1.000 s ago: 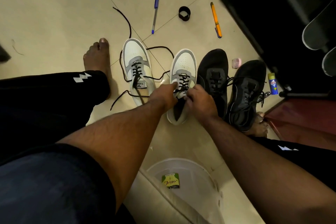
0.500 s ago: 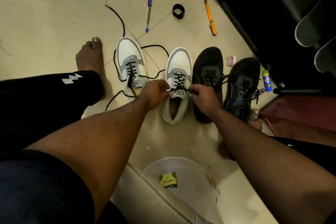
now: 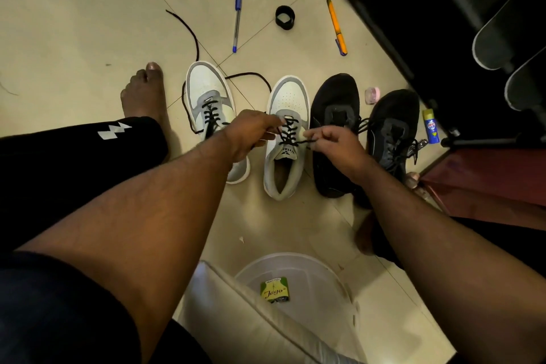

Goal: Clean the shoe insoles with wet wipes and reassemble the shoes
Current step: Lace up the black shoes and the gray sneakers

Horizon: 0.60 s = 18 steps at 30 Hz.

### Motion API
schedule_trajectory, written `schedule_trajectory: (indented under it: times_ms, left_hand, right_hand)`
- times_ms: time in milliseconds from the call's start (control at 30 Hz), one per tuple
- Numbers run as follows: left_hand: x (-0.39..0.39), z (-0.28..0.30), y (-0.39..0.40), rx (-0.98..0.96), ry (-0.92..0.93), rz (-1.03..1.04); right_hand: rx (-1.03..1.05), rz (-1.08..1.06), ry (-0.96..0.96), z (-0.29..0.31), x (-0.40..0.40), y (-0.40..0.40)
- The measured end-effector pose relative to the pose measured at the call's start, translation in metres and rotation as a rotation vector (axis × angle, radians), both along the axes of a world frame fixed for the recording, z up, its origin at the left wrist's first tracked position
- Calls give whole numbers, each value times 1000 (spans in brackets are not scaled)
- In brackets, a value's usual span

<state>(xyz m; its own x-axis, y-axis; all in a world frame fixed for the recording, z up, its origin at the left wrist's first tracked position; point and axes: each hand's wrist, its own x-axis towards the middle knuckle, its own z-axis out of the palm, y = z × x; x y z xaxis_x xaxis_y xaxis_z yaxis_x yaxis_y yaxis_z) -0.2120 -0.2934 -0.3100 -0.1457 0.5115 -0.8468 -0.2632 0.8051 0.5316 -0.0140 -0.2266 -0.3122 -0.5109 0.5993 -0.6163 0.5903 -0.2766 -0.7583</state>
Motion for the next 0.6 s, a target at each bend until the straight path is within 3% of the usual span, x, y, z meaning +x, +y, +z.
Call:
schedule_trajectory:
  times_ms: [100, 200, 267, 400, 600]
  left_hand:
    - [11, -1, 2, 92, -296, 244]
    - [19, -11, -1, 113, -294, 461]
    - [21, -20, -4, 85, -266, 550]
    - [22, -25, -5, 59, -246, 558]
    - [21, -23, 4, 43, -202, 450]
  right_hand:
    - [-311, -366, 249, 1, -19, -4]
    - [-486, -656, 414, -2, -32, -8]
    - [-471, -732, 407, -6, -37, -13]
    - [-332, -633, 218, -13, -38, -18]
    - [-285, -389, 193, -18, -31, -4]
